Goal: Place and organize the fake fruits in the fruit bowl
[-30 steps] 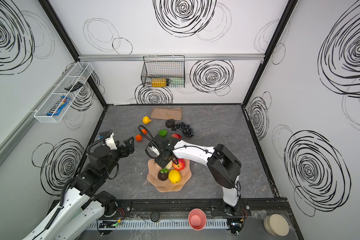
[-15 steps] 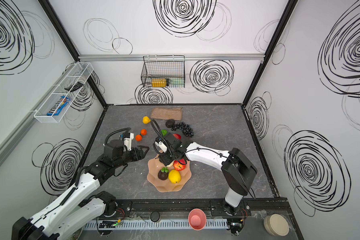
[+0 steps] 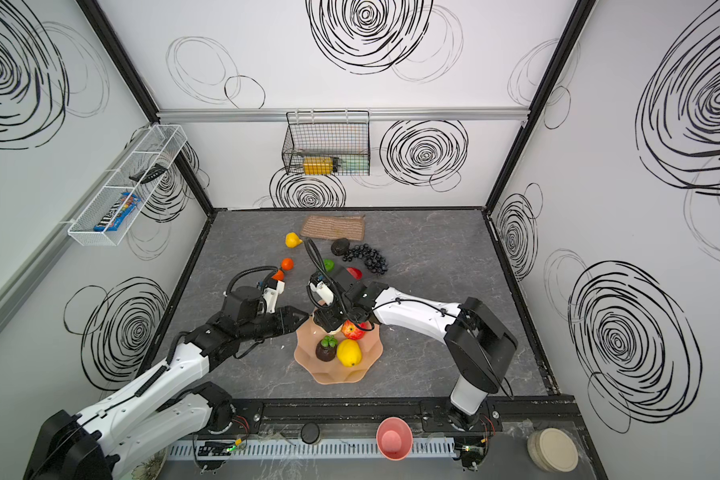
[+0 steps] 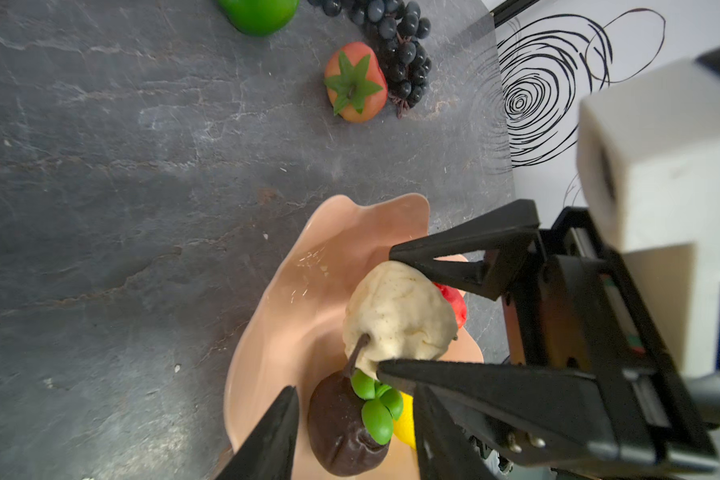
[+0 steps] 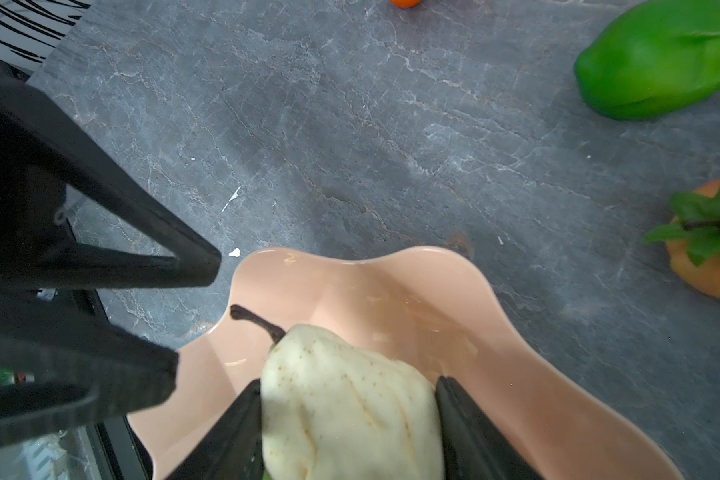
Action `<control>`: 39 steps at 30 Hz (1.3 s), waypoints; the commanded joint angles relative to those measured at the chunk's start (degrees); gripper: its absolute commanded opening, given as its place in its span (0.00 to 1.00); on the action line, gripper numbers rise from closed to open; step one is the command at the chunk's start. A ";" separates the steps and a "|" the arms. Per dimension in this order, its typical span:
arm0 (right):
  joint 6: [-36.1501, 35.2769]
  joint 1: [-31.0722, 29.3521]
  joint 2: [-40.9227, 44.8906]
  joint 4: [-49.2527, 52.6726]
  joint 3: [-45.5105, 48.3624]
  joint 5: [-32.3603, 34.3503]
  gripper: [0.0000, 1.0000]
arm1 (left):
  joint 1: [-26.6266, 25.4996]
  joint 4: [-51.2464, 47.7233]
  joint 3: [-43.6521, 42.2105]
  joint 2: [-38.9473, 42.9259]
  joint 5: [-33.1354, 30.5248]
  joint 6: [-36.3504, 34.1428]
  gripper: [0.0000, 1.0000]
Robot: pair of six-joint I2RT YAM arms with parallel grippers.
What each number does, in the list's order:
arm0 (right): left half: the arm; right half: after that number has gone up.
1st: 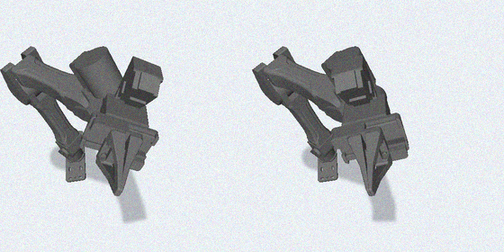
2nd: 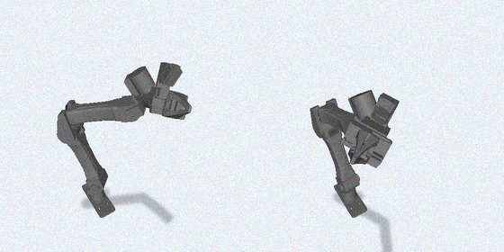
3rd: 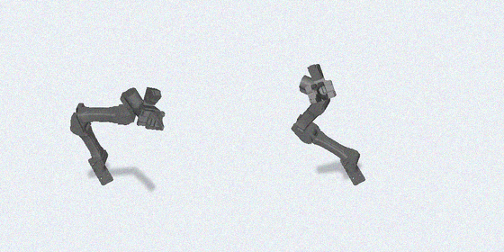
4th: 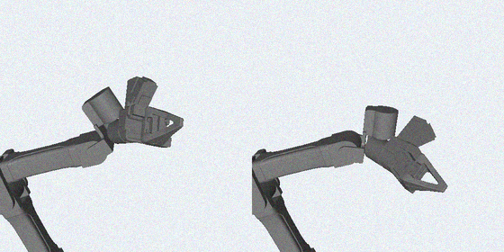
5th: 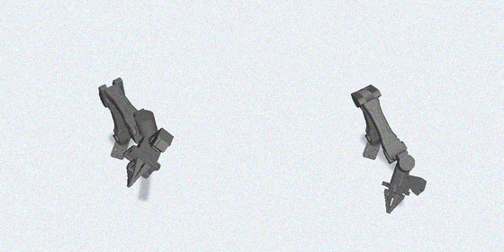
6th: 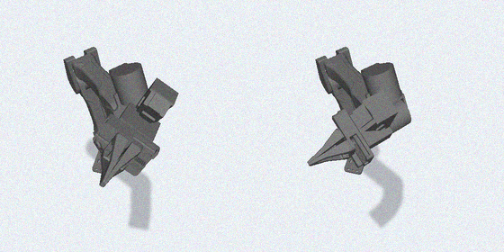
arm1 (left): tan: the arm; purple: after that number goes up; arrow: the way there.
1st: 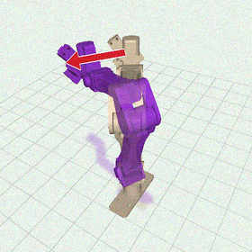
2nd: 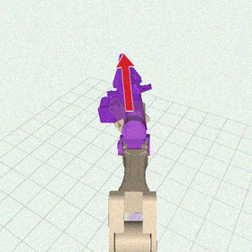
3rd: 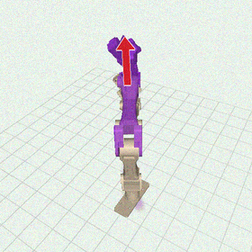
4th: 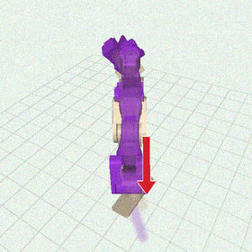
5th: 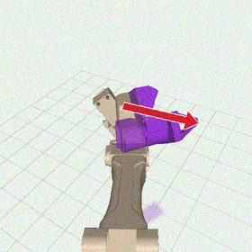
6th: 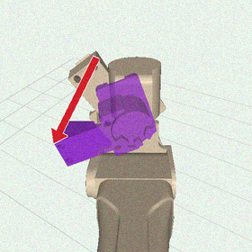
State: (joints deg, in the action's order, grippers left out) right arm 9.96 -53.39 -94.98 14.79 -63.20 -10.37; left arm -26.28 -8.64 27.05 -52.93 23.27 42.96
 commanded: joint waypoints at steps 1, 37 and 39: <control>0.09 0.04 1.33 -1.32 0.77 -1.14 0.64 | -0.65 5.87 -0.81 -0.88 1.26 2.47 0.46; 1.08 0.00 2.52 -3.34 2.79 -0.90 0.63 | -0.93 10.81 -2.17 -5.28 1.60 2.72 0.13; 1.03 -0.13 2.44 -3.45 2.85 -0.90 0.64 | -0.95 10.92 -2.17 -5.06 1.61 2.61 0.09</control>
State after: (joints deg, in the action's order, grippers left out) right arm 10.55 -53.39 -94.45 12.53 -60.90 -11.29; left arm -27.00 -1.08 25.50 -57.95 24.23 45.74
